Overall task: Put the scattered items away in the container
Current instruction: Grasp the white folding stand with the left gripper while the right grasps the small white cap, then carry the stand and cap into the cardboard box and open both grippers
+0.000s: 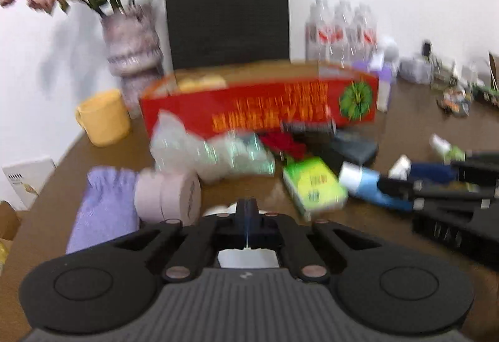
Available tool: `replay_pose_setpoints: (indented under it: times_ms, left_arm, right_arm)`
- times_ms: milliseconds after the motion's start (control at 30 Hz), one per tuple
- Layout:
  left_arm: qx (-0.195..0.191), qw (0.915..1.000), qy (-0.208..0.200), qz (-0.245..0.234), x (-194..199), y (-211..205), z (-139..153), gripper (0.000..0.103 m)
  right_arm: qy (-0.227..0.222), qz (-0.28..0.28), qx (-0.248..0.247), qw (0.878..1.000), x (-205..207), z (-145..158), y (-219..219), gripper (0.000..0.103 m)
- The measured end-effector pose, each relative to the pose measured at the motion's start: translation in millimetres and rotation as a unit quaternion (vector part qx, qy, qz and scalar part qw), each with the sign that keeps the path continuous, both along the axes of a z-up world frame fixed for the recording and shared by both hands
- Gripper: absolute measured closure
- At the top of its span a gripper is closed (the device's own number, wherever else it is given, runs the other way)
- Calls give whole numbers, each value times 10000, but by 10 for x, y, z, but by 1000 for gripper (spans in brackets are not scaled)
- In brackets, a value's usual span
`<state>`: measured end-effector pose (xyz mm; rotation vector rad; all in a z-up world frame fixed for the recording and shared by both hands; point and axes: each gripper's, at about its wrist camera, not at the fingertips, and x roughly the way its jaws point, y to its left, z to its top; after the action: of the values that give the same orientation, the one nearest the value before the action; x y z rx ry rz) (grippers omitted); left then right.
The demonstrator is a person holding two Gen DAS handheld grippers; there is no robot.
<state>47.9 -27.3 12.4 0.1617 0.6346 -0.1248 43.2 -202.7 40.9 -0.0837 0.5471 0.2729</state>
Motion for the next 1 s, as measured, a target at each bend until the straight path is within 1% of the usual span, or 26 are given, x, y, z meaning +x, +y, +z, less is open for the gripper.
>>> replay_pose_setpoints:
  times_ms: [67, 100, 133, 167, 200, 267, 300, 333, 400, 433, 500, 633, 733, 1000]
  left_arm:
    - [98, 9997, -137, 162, -39, -1, -93, 55]
    - [153, 9993, -282, 202, -58, -16, -119, 12]
    - [191, 9993, -307, 135, -60, -31, -151, 3]
    - [239, 9995, -192, 69, -41, -61, -182, 6]
    - [290, 9996, -63, 5, -21, -93, -213, 6]
    - [202, 9998, 44, 54, 1, -108, -254, 6]
    - [77, 9998, 116, 123, 23, -107, -266, 8]
    - [-117, 9996, 182, 185, 49, -94, -282, 28]
    - [-231, 9989, 228, 325, 71, -71, -314, 38]
    - [-207, 9991, 224, 297, 60, -63, -311, 40]
    - [-175, 9993, 212, 245, 29, -42, -298, 43]
    - [-230, 9993, 179, 246, -3, -1, -286, 44]
    - [-210, 9996, 0, 199, -58, -8, -200, 46]
    - [-657, 9970, -330, 222, -24, 115, 168, 47]
  right_arm:
    - [90, 27, 52, 9999, -9, -50, -13, 76]
    - [154, 30, 86, 9998, -9, -81, -16, 76]
    - [210, 32, 111, 9997, -8, -112, -13, 76]
    - [249, 35, 127, 9996, -4, -138, -7, 76]
    - [267, 45, 125, 9996, -8, -154, 3, 76]
    - [263, 57, 117, 9996, -21, -170, 17, 76]
    - [240, 56, 113, 9996, -29, -169, 20, 76]
    - [220, 32, 118, 9997, -27, -167, 11, 76]
    - [232, 5, 164, 9996, -16, -170, -13, 76]
    - [269, 7, 207, 9994, -8, -175, -25, 76]
    - [259, 23, 162, 9995, -24, -183, -21, 76]
    - [278, 42, 208, 9994, -25, -202, -26, 76]
    - [264, 47, 214, 9994, -24, -196, -20, 76]
    - [6, 29, 279, 9996, -55, -26, -50, 76]
